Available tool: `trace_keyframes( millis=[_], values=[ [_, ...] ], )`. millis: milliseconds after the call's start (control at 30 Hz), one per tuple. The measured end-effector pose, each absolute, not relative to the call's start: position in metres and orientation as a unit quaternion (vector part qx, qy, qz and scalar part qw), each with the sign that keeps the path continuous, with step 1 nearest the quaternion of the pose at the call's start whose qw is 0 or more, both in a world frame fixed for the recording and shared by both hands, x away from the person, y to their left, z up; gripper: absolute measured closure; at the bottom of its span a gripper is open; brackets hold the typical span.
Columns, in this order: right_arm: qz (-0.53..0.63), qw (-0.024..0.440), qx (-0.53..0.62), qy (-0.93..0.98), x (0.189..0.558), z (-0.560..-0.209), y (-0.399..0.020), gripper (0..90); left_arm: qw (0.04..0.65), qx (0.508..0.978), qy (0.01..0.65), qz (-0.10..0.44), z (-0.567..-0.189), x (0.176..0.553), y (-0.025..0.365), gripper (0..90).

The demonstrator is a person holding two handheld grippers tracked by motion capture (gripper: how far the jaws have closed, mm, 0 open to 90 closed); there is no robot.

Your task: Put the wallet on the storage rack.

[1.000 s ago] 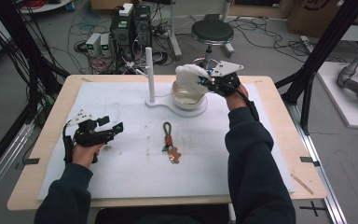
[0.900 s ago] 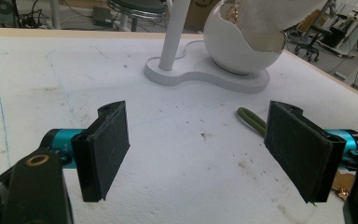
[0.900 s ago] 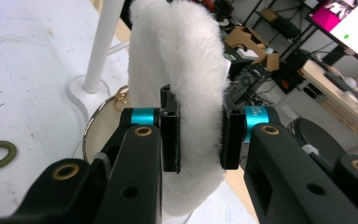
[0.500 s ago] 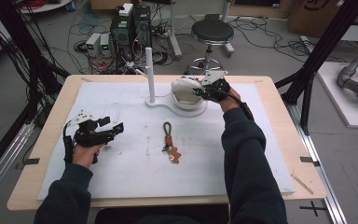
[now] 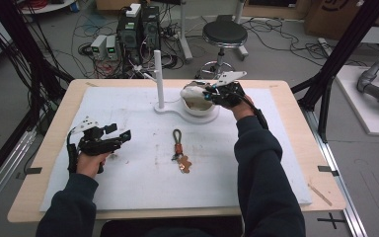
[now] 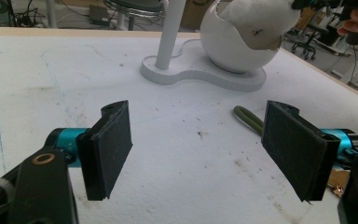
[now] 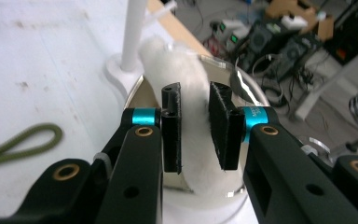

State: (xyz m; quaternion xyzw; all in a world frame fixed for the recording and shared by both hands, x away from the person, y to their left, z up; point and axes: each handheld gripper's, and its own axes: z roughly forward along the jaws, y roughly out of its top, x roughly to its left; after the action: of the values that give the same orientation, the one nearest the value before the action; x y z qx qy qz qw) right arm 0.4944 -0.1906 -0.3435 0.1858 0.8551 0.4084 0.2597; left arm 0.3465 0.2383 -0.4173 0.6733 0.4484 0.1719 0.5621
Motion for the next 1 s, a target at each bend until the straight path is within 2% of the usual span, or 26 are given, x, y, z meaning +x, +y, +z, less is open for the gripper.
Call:
trace_keyframes(
  millis=[100, 200, 333, 367, 400, 467, 500, 533, 600, 700, 833, 900, 1000],
  values=[
    [0.403, 0.264, 0.212, 0.85, 0.494, -0.344, -0.195, 72.8, 0.561, 0.674, 0.449, 0.17, -0.418, 0.347, 0.238, 24.4],
    [0.382, 0.264, 0.245, 0.851, 0.492, -0.344, -0.203, 60.6, 0.561, 0.675, 0.449, 0.169, -0.418, 0.347, 0.238, 24.6],
    [0.422, 0.271, 0.268, 0.822, 0.479, -0.343, -0.223, 53.5, 0.561, 0.673, 0.45, 0.171, -0.418, 0.347, 0.238, 24.6],
    [0.42, 0.247, 0.293, 0.822, 0.476, -0.342, -0.232, 45.0, 0.562, 0.672, 0.45, 0.171, -0.418, 0.347, 0.238, 24.6],
    [0.42, 0.247, 0.293, 0.822, 0.476, -0.342, -0.232, 45.0, 0.562, 0.672, 0.45, 0.172, -0.418, 0.347, 0.238, 24.6],
    [0.426, 0.203, 0.334, 0.816, 0.469, -0.339, -0.246, 39.6, 0.562, 0.672, 0.45, 0.173, -0.418, 0.347, 0.238, 24.6],
    [0.426, 0.203, 0.334, 0.816, 0.469, -0.339, -0.246, 39.6, 0.561, 0.672, 0.451, 0.173, -0.418, 0.347, 0.238, 24.6],
    [0.432, 0.172, 0.358, 0.81, 0.462, -0.337, -0.254, 37.3, 0.562, 0.671, 0.451, 0.173, -0.418, 0.347, 0.238, 24.5],
    [0.439, 0.155, 0.364, 0.807, 0.458, -0.337, -0.257, 37.3, 0.564, 0.669, 0.452, 0.175, -0.418, 0.347, 0.238, 24.4],
    [0.448, 0.162, 0.359, 0.802, 0.438, -0.342, -0.265, 32.5, 0.567, 0.668, 0.447, 0.181, -0.418, 0.347, 0.238, 22.5],
    [0.456, 0.193, 0.354, 0.794, 0.41, -0.357, -0.276, 29.4, 0.569, 0.667, 0.441, 0.191, -0.417, 0.347, 0.237, 18.5],
    [0.452, 0.221, 0.356, 0.787, 0.392, -0.372, -0.284, 23.8, 0.565, 0.671, 0.439, 0.195, -0.417, 0.347, 0.237, 18.5],
    [0.446, 0.24, 0.36, 0.784, 0.381, -0.383, -0.289, 22.1, 0.566, 0.67, 0.437, 0.199, -0.417, 0.347, 0.237, 18.5]
  ],
)
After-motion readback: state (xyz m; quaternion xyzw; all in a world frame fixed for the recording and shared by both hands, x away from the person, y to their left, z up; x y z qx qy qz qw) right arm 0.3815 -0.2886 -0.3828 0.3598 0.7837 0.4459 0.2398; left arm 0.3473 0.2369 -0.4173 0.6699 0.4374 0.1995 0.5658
